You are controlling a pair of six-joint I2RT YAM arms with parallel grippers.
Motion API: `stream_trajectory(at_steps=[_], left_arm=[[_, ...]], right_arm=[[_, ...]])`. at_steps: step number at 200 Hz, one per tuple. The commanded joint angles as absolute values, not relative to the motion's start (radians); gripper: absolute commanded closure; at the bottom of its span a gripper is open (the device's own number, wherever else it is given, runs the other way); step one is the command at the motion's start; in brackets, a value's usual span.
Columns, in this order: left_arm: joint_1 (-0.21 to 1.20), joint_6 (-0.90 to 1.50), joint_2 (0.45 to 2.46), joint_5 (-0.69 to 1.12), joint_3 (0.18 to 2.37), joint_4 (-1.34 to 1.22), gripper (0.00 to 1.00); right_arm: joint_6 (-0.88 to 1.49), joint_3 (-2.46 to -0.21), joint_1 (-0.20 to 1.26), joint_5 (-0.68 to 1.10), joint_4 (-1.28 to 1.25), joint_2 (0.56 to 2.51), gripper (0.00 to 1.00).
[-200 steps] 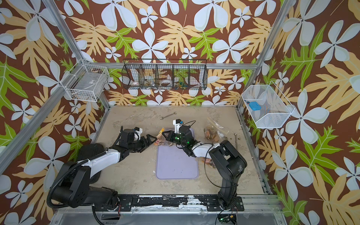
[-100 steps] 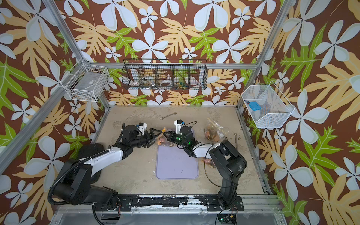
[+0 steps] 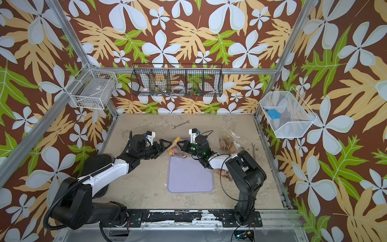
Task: Pour cookies out of the ziploc bag
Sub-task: 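Pour the cookies out of the ziploc bag onto the tray.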
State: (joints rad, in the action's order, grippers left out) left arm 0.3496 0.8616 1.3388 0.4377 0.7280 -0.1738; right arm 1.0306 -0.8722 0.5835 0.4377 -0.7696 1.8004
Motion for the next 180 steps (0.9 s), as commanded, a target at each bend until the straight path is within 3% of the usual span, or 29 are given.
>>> stream_trajectory(at_steps=[1,69,100,131,180], left_arm=[[0.348,0.757,1.328,0.322,0.735,-0.079,0.06],[0.347,0.724,1.413,0.318,0.788,-0.063,0.19],[0.347,0.730,1.438,0.348,0.799,-0.068,0.37],[0.348,0.745,1.448,0.380,0.785,-0.087,0.62],[0.351,0.758,1.452,0.415,0.771,-0.098,0.72]], right_arm=[[1.019,-0.874,0.584,0.439,-0.787,1.790,1.00],[1.020,-0.874,0.584,0.446,-0.785,1.789,1.00],[1.020,-0.871,0.584,0.445,-0.784,1.789,1.00],[1.023,-0.874,0.582,0.445,-0.784,1.794,1.00],[1.026,-0.873,0.581,0.448,-0.785,1.801,1.00]])
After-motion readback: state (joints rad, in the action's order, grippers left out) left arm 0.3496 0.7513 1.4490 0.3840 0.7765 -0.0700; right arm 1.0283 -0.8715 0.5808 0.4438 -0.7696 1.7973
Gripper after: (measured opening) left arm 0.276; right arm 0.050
